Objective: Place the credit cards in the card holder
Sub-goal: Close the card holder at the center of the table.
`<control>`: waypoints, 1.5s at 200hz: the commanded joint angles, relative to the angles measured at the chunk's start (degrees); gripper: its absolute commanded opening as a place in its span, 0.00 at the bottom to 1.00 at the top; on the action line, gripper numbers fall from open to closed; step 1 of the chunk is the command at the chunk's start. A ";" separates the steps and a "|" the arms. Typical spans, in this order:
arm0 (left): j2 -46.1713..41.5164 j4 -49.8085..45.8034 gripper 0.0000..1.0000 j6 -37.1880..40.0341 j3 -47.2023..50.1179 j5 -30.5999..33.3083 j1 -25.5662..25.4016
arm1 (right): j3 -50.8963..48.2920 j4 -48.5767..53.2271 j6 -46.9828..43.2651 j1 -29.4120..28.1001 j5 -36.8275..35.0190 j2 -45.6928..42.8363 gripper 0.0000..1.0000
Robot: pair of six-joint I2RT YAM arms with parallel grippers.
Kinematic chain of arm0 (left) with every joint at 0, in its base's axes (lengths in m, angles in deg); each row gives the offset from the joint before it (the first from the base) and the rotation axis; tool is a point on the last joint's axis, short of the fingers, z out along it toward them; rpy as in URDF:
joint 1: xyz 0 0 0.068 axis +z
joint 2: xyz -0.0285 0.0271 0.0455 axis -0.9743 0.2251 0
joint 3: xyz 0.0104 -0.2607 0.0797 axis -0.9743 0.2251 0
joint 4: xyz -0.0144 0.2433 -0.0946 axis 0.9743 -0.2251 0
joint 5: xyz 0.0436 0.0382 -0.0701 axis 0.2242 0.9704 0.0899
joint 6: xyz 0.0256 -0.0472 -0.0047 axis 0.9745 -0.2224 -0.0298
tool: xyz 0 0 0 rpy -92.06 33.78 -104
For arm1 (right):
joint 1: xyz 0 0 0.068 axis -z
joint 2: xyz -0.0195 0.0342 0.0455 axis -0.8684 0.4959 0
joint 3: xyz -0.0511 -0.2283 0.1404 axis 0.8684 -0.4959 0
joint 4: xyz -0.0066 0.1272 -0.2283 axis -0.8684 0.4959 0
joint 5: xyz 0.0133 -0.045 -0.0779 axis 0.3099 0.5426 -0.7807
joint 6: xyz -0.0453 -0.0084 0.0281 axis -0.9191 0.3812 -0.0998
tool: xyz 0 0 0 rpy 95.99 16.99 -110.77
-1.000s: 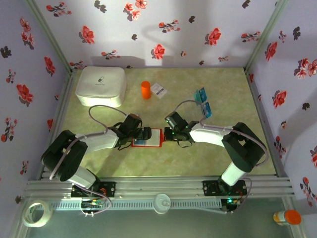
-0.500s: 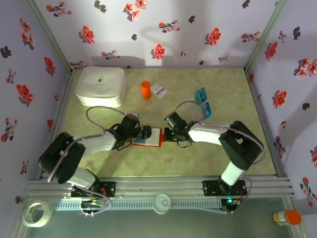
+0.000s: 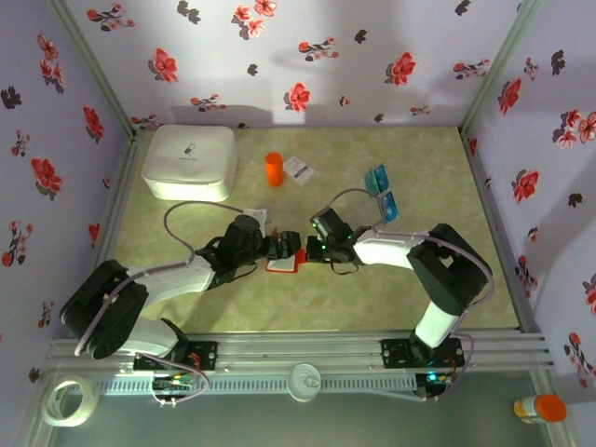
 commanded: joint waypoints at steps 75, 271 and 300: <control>7.15 9.80 1.00 -4.85 0.12 2.12 -4.64 | 2.73 7.50 -1.09 9.53 2.95 -6.63 0.43; -6.46 -4.14 1.00 -6.10 -4.08 3.46 2.48 | 5.47 7.80 3.51 1.05 6.11 -13.37 0.36; -16.91 -10.87 1.00 -5.72 -1.85 7.69 7.57 | 12.99 9.79 2.73 -3.61 4.80 -7.99 0.34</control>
